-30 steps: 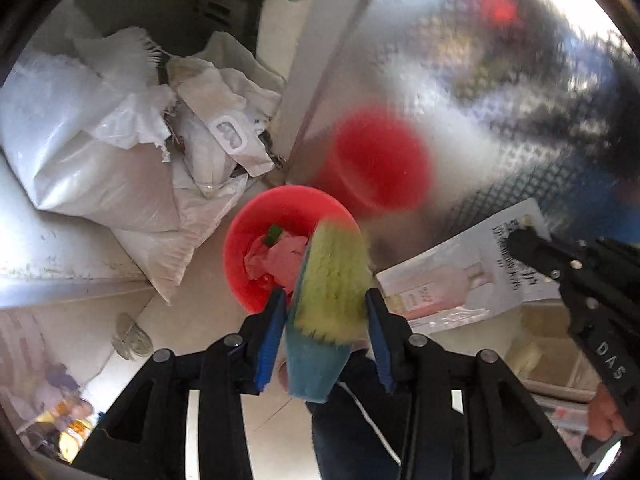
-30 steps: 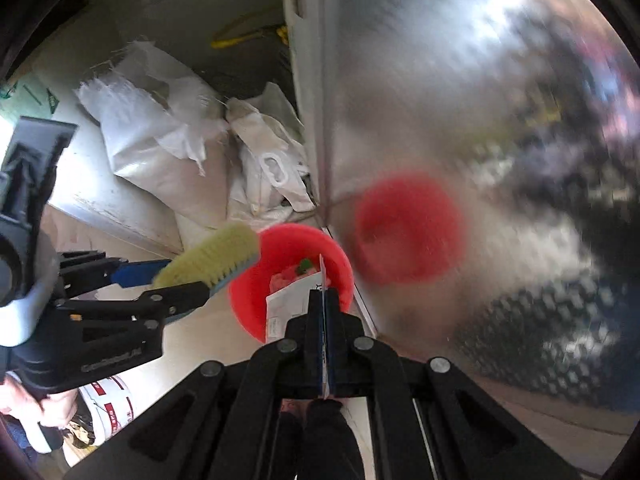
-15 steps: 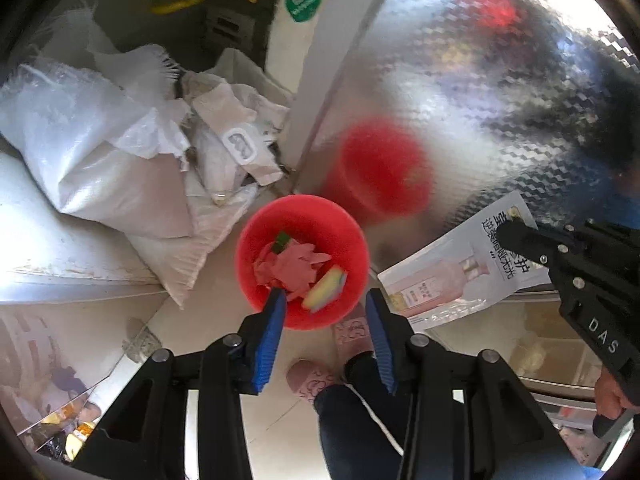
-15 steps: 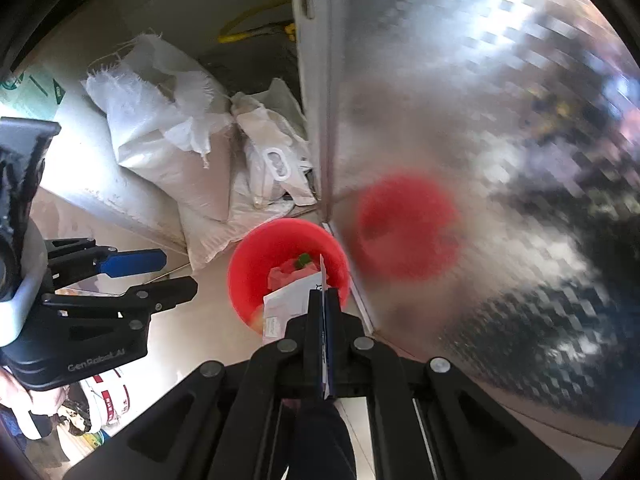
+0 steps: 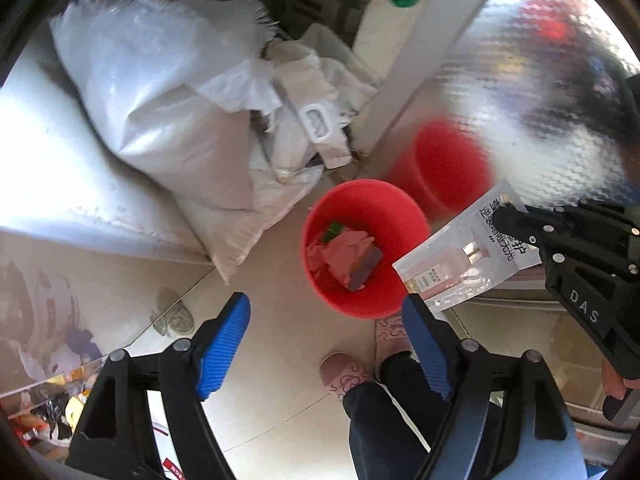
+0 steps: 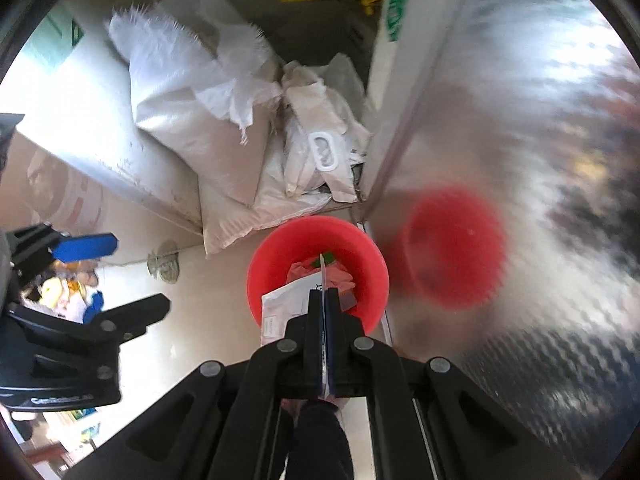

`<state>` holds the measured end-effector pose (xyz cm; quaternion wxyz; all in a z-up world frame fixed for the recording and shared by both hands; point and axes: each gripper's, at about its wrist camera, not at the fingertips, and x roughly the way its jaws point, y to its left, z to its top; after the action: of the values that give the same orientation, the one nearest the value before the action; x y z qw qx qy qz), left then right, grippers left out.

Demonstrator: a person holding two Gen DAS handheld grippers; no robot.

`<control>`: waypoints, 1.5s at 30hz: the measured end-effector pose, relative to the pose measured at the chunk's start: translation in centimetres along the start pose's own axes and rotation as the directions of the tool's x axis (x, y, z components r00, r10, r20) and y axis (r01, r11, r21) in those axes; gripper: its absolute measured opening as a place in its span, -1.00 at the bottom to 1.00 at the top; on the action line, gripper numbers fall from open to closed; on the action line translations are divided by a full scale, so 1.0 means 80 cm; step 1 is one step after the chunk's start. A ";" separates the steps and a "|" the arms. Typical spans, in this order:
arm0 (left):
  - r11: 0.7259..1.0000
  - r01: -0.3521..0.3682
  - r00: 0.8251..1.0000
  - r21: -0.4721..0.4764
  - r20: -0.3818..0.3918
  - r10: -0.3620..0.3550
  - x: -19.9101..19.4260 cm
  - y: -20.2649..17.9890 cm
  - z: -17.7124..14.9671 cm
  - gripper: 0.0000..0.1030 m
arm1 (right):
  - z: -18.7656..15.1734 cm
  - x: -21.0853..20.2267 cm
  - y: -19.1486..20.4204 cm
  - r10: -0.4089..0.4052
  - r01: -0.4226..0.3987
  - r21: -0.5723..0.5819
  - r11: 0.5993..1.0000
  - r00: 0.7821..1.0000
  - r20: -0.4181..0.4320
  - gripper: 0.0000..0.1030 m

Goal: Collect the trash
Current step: 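Open both grippers above the red bin to drop brush and card, then raise both grippers back over the counter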

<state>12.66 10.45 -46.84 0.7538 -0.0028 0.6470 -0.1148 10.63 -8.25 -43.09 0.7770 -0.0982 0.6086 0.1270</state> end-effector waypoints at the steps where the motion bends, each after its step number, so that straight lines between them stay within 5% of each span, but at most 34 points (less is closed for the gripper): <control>1: 1.000 -0.006 1.000 -0.007 0.000 0.006 0.001 0.003 -0.001 0.55 | 0.001 0.005 0.001 0.003 -0.003 -0.005 1.000 1.000 -0.005 -0.98; 5: 0.999 -0.030 1.000 -0.026 0.005 0.030 0.004 0.008 -0.005 0.57 | 0.003 0.016 0.007 -0.007 0.007 -0.029 1.000 1.000 -0.005 -0.82; 10: 0.999 -0.045 0.999 -0.027 0.011 0.046 -0.005 0.006 -0.013 0.57 | 0.000 0.018 0.007 0.003 -0.004 -0.047 0.999 1.000 -0.013 0.05; 18: 0.997 -0.069 0.996 -0.034 0.048 0.071 -0.082 -0.001 -0.022 0.57 | -0.001 -0.040 0.015 -0.013 0.013 -0.048 0.999 1.000 -0.018 0.19; 29: 0.995 -0.090 0.975 -0.042 0.200 0.097 -0.297 -0.025 -0.004 0.57 | 0.017 -0.250 0.030 -0.065 0.064 0.009 0.998 0.988 0.139 0.55; 37: 0.995 -0.104 0.933 0.006 0.346 0.096 -0.427 -0.063 0.042 0.57 | 0.035 -0.389 0.012 -0.164 0.151 0.065 0.986 0.941 0.294 0.87; 45: 0.988 -0.115 0.894 0.105 0.445 0.056 -0.491 -0.113 0.119 0.58 | 0.062 -0.465 -0.031 -0.250 0.191 0.186 0.964 0.889 0.383 0.93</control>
<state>15.04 7.23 -5.63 0.8836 0.0484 0.4502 -0.1193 7.54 -11.97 -5.81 0.9001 -0.0824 0.4277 0.0112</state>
